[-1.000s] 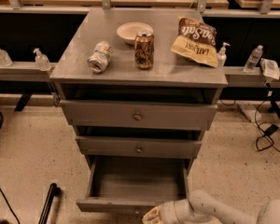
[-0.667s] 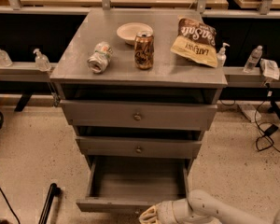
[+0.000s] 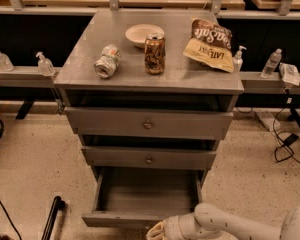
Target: Close bottom drawer
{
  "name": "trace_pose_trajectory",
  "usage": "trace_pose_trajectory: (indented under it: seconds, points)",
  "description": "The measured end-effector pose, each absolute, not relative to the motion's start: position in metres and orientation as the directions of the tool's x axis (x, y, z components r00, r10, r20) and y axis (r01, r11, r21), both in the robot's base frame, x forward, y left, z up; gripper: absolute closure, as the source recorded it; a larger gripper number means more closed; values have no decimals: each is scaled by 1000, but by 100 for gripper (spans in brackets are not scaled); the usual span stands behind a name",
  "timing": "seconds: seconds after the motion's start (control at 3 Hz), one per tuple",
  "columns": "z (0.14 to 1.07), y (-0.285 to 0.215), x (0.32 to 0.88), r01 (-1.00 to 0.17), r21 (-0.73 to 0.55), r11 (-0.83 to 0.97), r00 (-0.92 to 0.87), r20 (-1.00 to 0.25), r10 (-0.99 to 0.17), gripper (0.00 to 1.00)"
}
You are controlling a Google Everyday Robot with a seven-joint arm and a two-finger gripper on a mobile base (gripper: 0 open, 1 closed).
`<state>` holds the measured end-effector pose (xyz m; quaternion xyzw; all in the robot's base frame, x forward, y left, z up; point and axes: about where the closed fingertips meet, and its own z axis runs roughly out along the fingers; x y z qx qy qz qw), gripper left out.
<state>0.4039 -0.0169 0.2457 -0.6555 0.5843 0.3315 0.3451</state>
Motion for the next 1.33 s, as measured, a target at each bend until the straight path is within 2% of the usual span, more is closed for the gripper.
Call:
trace_pose_trajectory:
  seconds: [0.33,1.33]
  points:
    - [214,-23,406,-998,-19,-59,50,-814,-578,100]
    - [159,-36,423,-999,41,4,-35,-803,-595,100]
